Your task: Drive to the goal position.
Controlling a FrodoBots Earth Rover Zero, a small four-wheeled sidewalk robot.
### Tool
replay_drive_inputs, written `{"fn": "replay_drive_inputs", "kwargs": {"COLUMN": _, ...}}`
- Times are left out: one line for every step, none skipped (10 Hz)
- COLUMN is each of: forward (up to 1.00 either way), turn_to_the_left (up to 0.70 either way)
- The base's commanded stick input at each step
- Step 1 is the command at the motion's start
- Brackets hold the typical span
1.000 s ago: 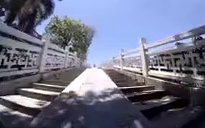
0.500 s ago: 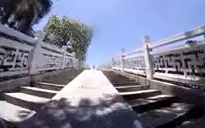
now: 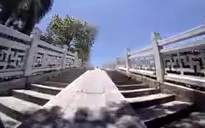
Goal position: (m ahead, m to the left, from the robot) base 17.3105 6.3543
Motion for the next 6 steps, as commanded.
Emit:
{"fn": "replay_drive_inputs", "kwargs": {"forward": 0.7, "turn_to_the_left": 0.0}}
{"fn": "replay_drive_inputs", "kwargs": {"forward": 0.7, "turn_to_the_left": 0.0}}
{"fn": "replay_drive_inputs", "kwargs": {"forward": 0.7, "turn_to_the_left": 0.0}}
{"fn": "replay_drive_inputs", "kwargs": {"forward": 0.7, "turn_to_the_left": 0.0}}
{"fn": "replay_drive_inputs", "kwargs": {"forward": 0.7, "turn_to_the_left": 0.0}}
{"fn": "replay_drive_inputs", "kwargs": {"forward": 0.7, "turn_to_the_left": 0.0}}
